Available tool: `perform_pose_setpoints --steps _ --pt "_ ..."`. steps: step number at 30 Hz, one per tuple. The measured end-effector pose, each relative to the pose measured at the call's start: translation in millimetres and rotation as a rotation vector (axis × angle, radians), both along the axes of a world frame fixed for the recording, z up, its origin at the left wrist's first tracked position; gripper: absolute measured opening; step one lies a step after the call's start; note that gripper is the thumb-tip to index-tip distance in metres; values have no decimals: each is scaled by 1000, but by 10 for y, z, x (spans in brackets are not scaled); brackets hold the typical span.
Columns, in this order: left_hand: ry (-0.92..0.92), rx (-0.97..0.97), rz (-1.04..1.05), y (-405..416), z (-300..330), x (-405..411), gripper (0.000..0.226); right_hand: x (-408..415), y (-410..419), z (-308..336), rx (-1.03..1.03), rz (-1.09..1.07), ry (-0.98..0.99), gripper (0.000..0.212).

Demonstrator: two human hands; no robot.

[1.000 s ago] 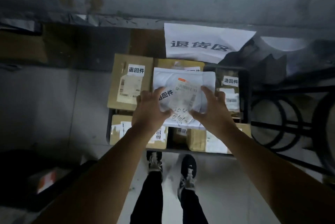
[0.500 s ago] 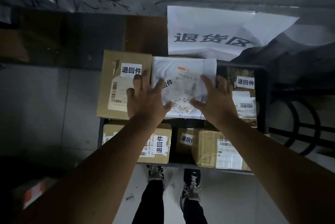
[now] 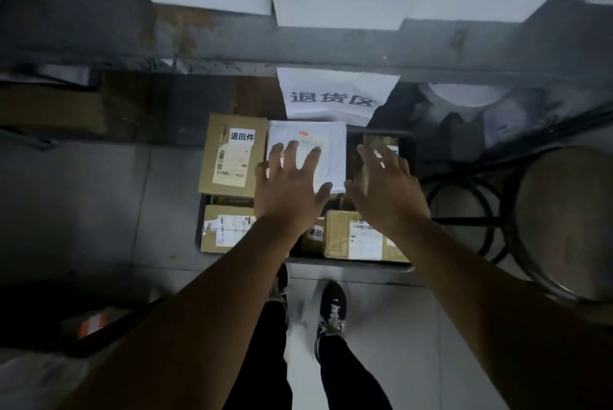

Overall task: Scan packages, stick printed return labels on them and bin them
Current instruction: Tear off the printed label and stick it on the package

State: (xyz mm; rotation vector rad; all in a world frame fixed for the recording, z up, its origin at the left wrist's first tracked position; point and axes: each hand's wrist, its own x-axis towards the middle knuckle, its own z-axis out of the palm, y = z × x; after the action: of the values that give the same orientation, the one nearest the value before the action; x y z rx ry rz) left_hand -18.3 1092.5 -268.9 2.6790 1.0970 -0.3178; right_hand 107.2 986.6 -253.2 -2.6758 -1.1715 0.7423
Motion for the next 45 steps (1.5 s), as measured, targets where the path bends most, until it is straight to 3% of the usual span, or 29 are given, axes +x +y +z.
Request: perform_pose_setpoints --steps 8,17,28,33,45 --pt "-134 -27 -178 -1180 1616 -36 62 -423 -1448 1659 33 -198 -52 66" --pt "-235 -16 -555 -2322 2571 49 59 -850 -2984 2614 28 -625 -211 65" --pt "-357 -116 -991 -4306 3278 27 60 -1691 -4916 3219 28 -1054 -368 62" --pt "-338 -20 -1161 -5234 3465 3 62 -1853 -5760 3363 34 -1180 -413 73" --pt "-241 5 -1315 -7437 3567 82 61 -2045 -7922 3393 -5 -1345 -412 65"
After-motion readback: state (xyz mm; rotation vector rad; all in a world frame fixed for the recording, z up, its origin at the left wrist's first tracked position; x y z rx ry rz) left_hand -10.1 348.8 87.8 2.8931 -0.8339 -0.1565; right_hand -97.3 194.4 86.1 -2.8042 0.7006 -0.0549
